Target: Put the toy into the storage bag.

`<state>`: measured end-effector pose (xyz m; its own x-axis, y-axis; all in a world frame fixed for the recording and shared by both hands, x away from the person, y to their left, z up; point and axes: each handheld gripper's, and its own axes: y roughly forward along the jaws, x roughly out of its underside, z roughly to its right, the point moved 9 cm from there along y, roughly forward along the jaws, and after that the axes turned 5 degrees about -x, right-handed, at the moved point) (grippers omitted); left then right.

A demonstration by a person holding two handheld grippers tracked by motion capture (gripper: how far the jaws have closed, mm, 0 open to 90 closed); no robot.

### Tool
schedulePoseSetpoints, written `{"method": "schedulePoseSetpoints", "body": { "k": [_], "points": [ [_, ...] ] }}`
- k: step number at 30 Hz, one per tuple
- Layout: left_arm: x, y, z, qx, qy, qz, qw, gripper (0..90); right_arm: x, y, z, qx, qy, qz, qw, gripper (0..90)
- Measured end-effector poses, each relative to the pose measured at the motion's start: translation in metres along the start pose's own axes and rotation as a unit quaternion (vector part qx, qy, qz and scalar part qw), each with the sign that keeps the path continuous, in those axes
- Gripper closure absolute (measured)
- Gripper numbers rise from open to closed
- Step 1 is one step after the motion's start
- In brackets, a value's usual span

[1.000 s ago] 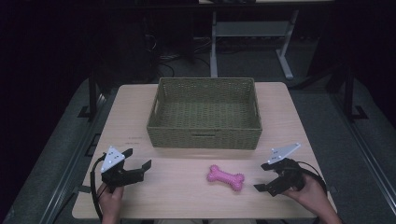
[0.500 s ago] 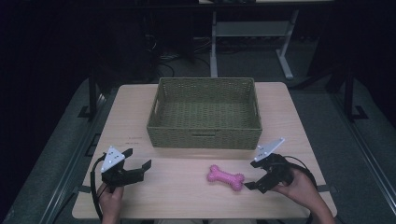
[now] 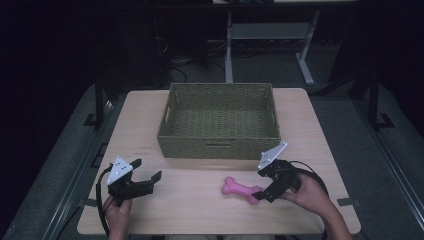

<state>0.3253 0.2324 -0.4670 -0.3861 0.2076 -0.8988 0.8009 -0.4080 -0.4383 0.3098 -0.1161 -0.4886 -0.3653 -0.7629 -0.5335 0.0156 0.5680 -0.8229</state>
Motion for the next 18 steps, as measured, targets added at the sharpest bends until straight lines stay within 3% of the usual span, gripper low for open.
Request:
{"method": "schedulePoseSetpoints", "body": {
  "k": [18],
  "points": [
    [0.0, 0.0, -0.001, 0.001, -0.003, 0.0, 1.0, 13.8, -0.02, 0.033, -0.004, -0.01, -0.022, -0.04, 0.9989, 24.0]
  ]
}}
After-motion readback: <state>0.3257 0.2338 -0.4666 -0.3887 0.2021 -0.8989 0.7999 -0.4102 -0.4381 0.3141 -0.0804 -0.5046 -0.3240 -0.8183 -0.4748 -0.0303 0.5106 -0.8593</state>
